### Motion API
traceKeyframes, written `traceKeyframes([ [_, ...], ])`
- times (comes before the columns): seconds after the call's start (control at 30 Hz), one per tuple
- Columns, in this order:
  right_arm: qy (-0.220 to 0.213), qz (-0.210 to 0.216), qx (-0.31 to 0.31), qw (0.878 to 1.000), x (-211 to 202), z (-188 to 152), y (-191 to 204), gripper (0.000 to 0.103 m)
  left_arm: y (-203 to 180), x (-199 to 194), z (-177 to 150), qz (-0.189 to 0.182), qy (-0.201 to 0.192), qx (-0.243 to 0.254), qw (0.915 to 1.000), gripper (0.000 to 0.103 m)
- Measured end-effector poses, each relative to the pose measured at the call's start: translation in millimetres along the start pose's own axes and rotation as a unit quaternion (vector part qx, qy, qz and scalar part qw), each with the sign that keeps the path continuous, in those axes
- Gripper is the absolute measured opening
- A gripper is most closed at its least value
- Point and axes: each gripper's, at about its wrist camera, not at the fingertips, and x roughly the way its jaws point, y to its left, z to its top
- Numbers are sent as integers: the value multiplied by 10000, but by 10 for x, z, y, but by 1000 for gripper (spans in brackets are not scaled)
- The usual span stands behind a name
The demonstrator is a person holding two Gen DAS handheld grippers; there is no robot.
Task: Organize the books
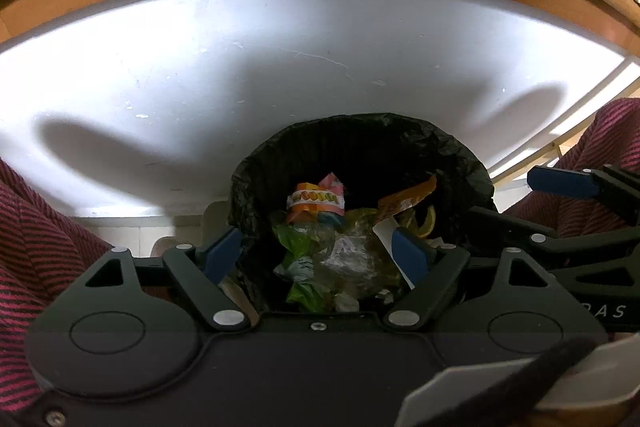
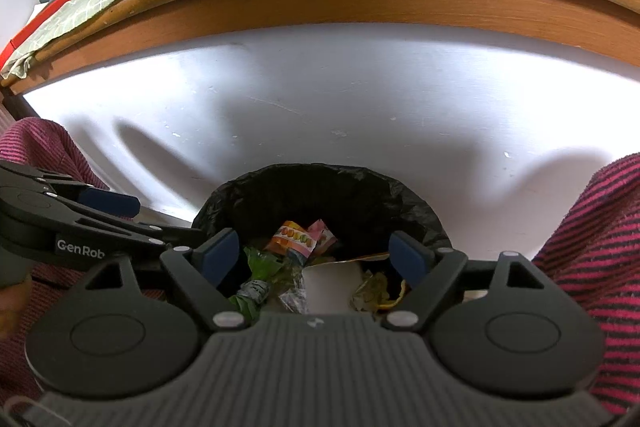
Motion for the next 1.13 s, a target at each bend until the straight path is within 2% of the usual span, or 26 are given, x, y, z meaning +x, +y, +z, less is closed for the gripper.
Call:
traceKeyframes([
  [0.33, 5, -36, 30, 10000, 6, -1, 11, 90, -39, 16, -26, 163, -21, 115, 9998, 82],
  [1.13, 0, -31, 38, 10000, 15, 2, -11, 92, -10, -12, -42, 118, -61, 93, 9999, 82],
])
